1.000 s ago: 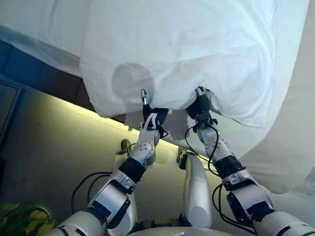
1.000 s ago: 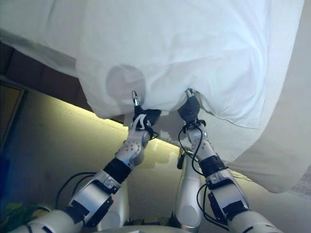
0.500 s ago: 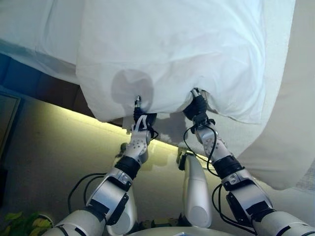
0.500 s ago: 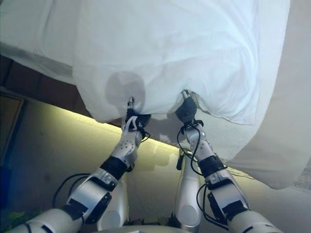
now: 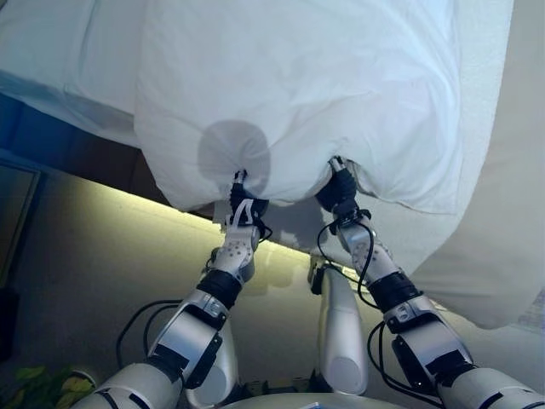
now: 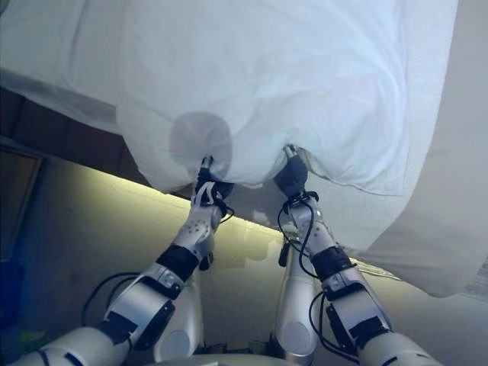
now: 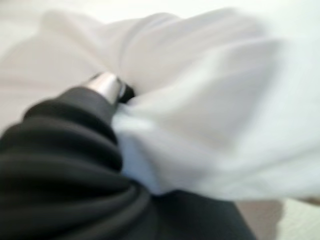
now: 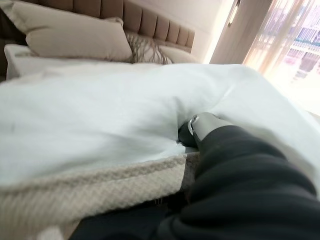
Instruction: Make the bed neatly
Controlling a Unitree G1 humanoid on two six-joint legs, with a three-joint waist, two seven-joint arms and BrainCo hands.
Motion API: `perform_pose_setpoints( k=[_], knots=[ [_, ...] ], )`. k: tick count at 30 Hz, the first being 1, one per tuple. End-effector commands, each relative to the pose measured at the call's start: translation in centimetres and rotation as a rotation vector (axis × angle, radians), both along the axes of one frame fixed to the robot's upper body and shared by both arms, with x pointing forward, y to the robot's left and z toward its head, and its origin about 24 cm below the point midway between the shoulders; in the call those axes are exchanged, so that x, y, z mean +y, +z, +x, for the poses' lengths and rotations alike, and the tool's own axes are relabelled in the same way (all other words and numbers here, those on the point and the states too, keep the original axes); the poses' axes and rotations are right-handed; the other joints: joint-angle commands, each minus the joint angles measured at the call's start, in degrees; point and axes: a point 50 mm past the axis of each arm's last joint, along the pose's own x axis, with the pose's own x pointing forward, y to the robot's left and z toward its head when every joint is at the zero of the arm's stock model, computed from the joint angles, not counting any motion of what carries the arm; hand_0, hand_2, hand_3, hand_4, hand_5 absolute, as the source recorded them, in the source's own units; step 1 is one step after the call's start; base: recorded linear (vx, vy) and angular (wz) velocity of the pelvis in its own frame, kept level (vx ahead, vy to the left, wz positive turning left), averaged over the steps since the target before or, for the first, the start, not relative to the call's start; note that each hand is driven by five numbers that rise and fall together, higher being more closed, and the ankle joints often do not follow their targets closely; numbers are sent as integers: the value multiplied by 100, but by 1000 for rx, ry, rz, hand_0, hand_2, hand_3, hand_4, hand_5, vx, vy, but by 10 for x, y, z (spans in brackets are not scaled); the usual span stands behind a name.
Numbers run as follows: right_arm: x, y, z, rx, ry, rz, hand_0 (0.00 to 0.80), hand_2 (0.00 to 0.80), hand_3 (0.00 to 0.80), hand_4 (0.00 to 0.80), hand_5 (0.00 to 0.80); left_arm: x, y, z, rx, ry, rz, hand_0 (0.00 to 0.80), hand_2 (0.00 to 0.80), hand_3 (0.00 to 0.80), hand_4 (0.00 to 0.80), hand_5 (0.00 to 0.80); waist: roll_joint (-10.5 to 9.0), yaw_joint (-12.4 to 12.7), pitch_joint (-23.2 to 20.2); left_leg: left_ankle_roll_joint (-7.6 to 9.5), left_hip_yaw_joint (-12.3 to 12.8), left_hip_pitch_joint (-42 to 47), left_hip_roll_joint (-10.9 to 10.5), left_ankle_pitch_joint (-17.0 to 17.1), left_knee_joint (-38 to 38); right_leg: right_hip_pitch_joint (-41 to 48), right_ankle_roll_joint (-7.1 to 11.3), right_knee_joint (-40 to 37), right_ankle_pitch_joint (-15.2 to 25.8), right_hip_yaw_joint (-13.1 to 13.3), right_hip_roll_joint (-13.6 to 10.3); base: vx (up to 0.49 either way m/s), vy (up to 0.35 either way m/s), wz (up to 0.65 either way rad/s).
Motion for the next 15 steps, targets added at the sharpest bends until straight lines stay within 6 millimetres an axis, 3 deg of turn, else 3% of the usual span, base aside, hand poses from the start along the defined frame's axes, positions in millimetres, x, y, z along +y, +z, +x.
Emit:
perform_pose_setpoints(
  k=[1, 5, 10, 15],
  knots=[
    [-26, -6, 0, -37, -96, 94, 0, 0, 0, 0, 0, -9, 32, 4, -173, -64, 177, 800, 800, 800, 800, 800, 260, 66, -112, -278, -447, -198, 93, 431, -56, 311, 377, -650, 854, -27, -373, 0, 0, 0],
    [-57, -25, 1, -13, -177, 241, 0, 0, 0, 0, 0, -2, 32, 4, -213, -112, 176, 800, 800, 800, 800, 800, 392, 176, -69, -267, -475, -223, 18, 358, 15, 273, 380, -551, 820, -55, -473, -2, 3, 5],
    [-115, -50, -9, 43, -346, 421, 0, 0, 0, 0, 0, 2, 41, 4, -283, -178, 145, 800, 800, 800, 800, 800, 567, 313, -2, -250, -493, -287, -54, 315, 40, 205, 416, -447, 761, -87, -562, -23, 17, 6],
    [-155, -51, -21, -13, -471, 522, 0, 0, 0, 0, 0, 6, 49, 4, -332, -219, 120, 800, 800, 800, 800, 800, 679, 372, 57, -270, -495, -356, -77, 305, 14, 130, 449, -409, 699, -109, -577, -31, -5, 6]
  ],
)
